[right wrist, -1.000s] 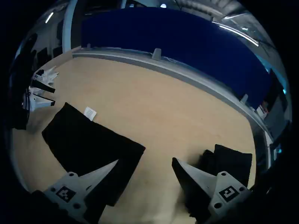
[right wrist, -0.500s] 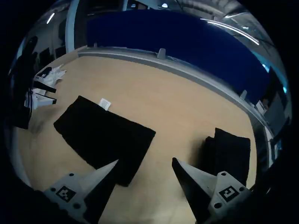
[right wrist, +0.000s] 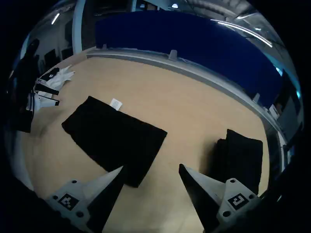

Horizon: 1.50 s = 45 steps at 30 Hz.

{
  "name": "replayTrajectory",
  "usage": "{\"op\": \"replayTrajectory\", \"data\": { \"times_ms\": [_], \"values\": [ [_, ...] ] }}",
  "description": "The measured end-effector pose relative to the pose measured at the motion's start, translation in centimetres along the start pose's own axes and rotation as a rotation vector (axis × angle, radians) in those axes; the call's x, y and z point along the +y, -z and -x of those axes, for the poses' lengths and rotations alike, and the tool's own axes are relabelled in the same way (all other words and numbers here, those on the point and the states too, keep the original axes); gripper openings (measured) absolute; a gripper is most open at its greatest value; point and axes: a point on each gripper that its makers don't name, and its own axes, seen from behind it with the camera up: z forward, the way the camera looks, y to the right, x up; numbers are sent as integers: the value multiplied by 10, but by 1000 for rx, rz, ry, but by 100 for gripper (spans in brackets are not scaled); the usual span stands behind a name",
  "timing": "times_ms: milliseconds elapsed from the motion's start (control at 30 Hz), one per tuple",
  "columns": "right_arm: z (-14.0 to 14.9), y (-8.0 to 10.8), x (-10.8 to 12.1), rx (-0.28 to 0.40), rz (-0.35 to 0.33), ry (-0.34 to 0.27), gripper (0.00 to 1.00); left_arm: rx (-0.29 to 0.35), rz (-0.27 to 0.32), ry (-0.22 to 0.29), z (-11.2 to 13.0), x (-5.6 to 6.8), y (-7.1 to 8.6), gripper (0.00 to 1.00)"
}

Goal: Fold towel

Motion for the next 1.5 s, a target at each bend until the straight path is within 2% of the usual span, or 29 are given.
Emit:
{"op": "replayTrajectory", "data": {
  "times_ms": [467, 667, 900, 1000, 1133, 1300, 1500],
  "values": [
    [11, -5, -24, -34, -113, 98, 100, 8, -82, 117, 40, -14, 45, 88],
    [14, -7, -30, -49, -146, 124, 100, 8, -109, 149, 57, -19, 63, 88],
    [17, -11, -30, -69, -156, 143, 99, 4, -128, 168, 65, -24, 72, 88],
    [21, -12, -31, -80, -163, 146, 95, 6, -132, 175, 66, -25, 76, 88],
    [30, -16, -33, -103, -172, 145, 81, 6, -135, 182, 68, -26, 79, 88],
    [43, -19, -38, -130, -193, 134, 70, 1, -134, 187, 73, -25, 82, 88],
    [53, -21, -44, -153, -217, 122, 65, -7, -138, 194, 79, -27, 84, 88]
  ]
}}
